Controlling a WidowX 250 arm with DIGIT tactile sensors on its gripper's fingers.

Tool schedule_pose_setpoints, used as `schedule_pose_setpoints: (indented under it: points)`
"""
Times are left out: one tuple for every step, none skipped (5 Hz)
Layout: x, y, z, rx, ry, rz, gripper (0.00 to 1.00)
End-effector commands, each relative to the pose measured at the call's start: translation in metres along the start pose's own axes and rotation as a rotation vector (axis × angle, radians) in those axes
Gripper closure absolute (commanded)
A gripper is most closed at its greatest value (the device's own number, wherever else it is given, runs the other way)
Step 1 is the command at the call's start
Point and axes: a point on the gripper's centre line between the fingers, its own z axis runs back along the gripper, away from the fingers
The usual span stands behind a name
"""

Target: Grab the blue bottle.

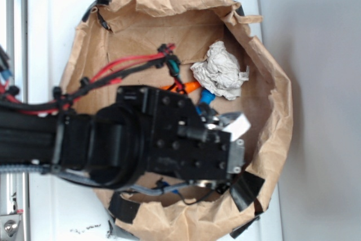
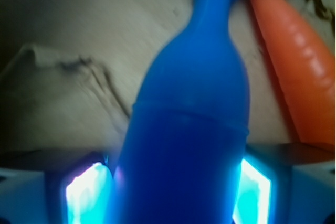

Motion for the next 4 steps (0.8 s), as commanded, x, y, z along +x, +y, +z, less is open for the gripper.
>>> schedule_pose_setpoints:
  points:
    - [0.01,0.05,0.09,-0.158,0.04,-0.078,1.0]
    - [0.011,0.069,0.114,-0.17,0.05,-0.15,1.0]
    - [0.029,0.072,0.138,-0.008,0.015,-0.377,1.0]
    - [0.035,0.074,0.147,-0.008,-0.031,-0.489,1.0]
